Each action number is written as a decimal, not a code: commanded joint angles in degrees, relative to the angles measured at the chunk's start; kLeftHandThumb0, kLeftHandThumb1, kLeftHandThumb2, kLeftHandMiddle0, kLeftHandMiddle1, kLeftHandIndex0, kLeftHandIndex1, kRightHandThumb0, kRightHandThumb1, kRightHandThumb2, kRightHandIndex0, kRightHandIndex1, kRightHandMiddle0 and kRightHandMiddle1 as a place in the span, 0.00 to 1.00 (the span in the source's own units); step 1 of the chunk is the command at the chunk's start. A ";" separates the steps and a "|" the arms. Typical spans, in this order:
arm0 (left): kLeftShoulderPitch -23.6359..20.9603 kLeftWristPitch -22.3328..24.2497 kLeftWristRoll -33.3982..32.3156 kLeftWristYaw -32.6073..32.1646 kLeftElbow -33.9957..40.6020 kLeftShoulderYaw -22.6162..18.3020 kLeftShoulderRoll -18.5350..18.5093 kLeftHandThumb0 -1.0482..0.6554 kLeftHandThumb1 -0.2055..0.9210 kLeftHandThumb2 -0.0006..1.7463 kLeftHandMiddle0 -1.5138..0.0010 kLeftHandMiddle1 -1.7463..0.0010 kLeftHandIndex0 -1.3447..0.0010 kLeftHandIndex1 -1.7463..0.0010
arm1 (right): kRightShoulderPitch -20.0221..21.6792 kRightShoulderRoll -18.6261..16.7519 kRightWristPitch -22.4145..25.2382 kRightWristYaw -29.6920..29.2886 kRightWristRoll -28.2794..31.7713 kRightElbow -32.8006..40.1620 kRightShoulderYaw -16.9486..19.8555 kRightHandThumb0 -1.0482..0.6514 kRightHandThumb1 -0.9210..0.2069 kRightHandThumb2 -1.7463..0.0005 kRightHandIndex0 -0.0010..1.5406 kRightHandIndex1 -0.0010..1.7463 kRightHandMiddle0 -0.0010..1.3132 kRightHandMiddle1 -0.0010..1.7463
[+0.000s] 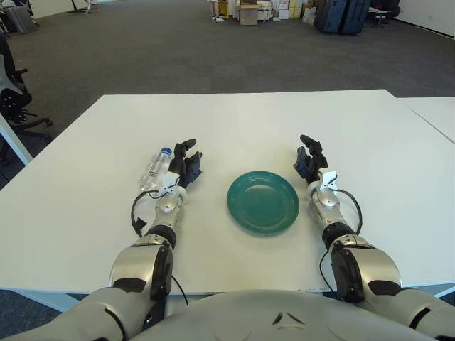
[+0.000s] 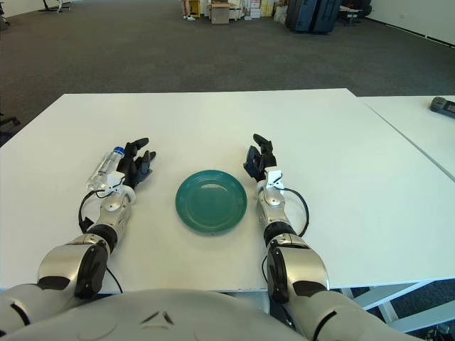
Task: Put the bottle into the plate.
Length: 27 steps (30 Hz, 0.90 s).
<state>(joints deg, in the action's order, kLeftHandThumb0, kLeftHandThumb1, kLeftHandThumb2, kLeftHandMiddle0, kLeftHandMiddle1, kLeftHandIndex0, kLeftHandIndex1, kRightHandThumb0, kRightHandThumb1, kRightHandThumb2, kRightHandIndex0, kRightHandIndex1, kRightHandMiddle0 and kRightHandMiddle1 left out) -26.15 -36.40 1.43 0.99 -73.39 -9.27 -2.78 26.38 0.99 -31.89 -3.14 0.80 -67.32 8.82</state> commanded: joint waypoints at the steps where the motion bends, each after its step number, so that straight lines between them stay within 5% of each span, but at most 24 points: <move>1: 1.23 2.30 0.52 -0.24 -1.06 0.45 0.30 0.20 1.00 0.39 0.73 0.68 1.00 0.40 | -2.35 -1.02 2.82 -0.10 0.15 -2.06 -0.02 0.20 0.00 0.52 0.19 0.00 0.00 0.39; 6: 1.02 1.46 0.31 -0.04 2.04 1.00 0.32 0.22 1.00 0.37 0.74 0.66 0.98 0.39 | -2.40 -1.04 2.80 -0.34 0.05 -2.02 -0.08 0.20 0.00 0.52 0.19 0.00 0.00 0.40; 11: 2.47 5.29 1.32 -1.68 9.70 2.68 -0.16 0.25 0.99 0.30 0.75 0.64 0.94 0.38 | -2.54 -1.10 2.70 -0.46 0.11 -1.84 -0.08 0.20 0.00 0.52 0.19 0.00 0.00 0.40; 21: 12.37 18.33 5.65 -5.78 39.13 6.89 0.77 0.27 0.82 0.34 0.72 0.60 0.82 0.35 | -2.34 -1.07 2.90 -0.16 0.33 -2.29 0.19 0.20 0.00 0.52 0.19 0.00 0.00 0.39; 27: 17.81 21.05 12.06 -10.75 50.66 9.03 0.97 0.27 0.77 0.37 0.68 0.57 0.77 0.34 | -2.29 -1.19 2.98 -0.30 0.12 -2.46 0.00 0.20 0.00 0.52 0.19 0.00 0.00 0.39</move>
<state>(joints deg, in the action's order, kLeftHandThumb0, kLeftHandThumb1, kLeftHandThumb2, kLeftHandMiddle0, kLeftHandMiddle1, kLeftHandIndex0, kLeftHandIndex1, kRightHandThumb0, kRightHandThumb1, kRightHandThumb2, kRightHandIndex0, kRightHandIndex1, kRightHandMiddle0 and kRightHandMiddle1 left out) -11.58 -17.99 8.76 -5.62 -31.84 -1.91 -1.46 26.39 0.75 -32.53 -3.53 0.79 -66.71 8.82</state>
